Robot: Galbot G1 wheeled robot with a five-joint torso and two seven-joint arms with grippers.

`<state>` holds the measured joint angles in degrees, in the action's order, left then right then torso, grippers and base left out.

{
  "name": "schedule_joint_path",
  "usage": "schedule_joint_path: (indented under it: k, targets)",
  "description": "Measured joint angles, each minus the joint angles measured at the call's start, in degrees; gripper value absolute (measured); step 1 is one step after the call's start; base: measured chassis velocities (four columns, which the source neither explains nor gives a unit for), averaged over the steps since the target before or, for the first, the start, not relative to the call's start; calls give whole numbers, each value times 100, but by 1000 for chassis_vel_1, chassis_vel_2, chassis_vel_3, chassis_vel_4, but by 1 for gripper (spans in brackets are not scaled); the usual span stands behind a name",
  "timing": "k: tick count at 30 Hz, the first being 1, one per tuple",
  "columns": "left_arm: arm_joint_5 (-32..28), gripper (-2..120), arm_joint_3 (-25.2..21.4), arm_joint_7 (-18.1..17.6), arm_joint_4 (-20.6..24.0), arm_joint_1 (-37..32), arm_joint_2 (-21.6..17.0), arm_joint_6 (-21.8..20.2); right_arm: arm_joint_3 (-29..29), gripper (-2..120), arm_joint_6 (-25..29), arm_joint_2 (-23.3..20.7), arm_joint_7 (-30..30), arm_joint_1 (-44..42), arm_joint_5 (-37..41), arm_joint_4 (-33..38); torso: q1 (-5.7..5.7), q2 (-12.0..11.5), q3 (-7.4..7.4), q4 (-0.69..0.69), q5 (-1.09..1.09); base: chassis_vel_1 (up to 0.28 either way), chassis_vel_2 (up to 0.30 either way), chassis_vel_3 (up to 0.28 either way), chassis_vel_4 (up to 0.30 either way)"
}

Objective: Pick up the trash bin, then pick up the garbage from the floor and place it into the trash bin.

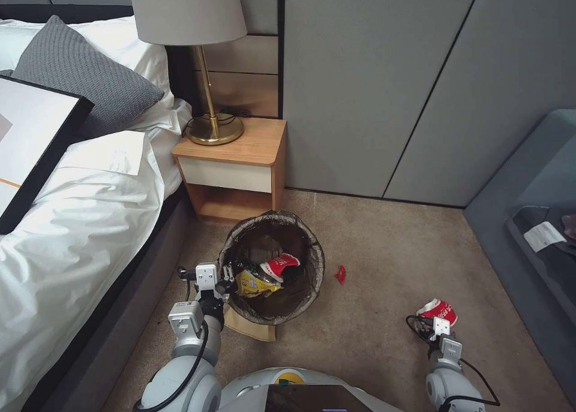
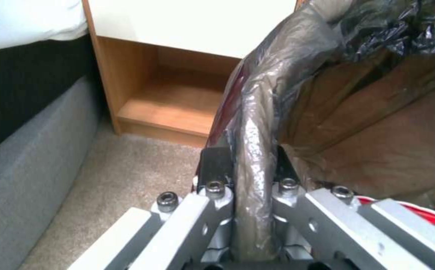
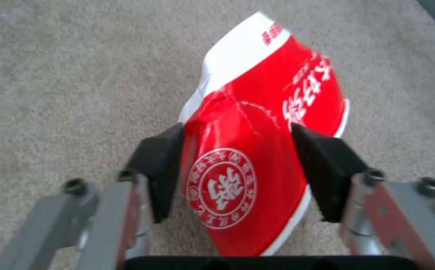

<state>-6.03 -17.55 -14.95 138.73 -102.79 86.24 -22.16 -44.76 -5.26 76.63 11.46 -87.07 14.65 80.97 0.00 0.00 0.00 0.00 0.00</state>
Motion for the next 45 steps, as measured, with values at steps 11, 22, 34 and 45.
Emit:
schedule_joint_path:
  k: [11,22,34,45]
  targets:
    - [0,2,0,1,0,0,0,0,-2,22,2,-21,-33,65,12,-96,0,0,0,0,0,0,0,0,0]
    - [0,2,0,0,0,0,0,0,-44,0,179,-78,-130,123,19,-177,0,0,0,0,0,0,0,0,0]
    - [0,2,0,0,0,0,0,0,-64,0,324,-86,-188,137,-66,-131,0,0,0,0,0,0,0,0,0]
    - [0,2,0,0,0,0,0,0,-86,1,427,-52,-75,85,-198,98,0,0,0,-1,0,0,0,0,0]
